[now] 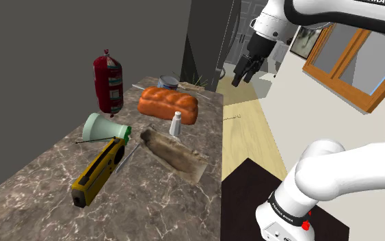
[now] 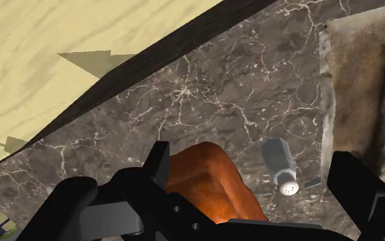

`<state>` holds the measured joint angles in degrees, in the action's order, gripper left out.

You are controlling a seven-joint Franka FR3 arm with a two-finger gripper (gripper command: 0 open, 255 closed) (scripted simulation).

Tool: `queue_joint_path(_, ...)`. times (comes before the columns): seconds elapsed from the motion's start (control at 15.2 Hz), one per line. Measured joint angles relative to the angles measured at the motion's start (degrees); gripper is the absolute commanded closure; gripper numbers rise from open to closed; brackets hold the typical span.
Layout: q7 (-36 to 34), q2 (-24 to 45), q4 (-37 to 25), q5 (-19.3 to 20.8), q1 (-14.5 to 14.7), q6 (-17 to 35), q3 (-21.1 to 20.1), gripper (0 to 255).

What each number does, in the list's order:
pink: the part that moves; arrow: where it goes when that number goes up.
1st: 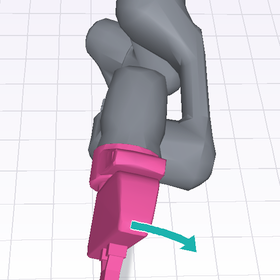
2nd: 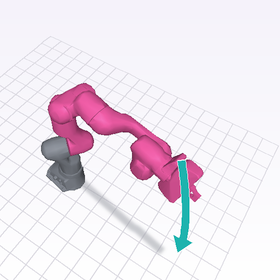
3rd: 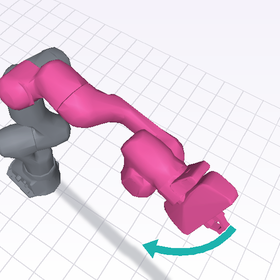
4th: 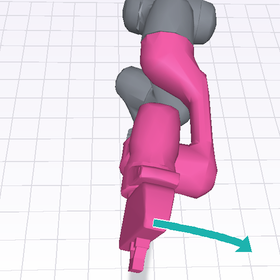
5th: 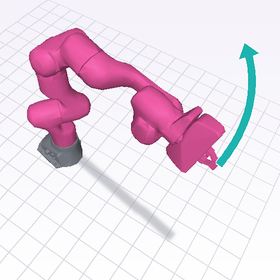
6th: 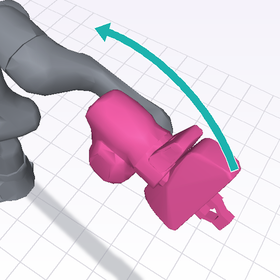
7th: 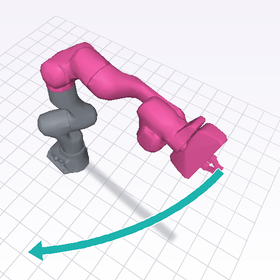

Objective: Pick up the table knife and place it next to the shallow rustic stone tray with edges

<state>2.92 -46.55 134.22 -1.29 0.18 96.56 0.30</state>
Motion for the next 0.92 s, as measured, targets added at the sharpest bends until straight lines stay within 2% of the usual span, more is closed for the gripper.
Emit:
queue_joint_path(0.2, -3.2, -0.5, 1.3, -0.9, -0.2, 0.7, -2.0, 0)
queue_joint_path(0.66, -21.7, 1.9, 4.3, -6.0, -1.5, 5.6, -13.3, 0)
queue_joint_path(0.92, -33.5, 6.3, 4.1, -8.7, -2.6, 9.5, -20.9, 0)
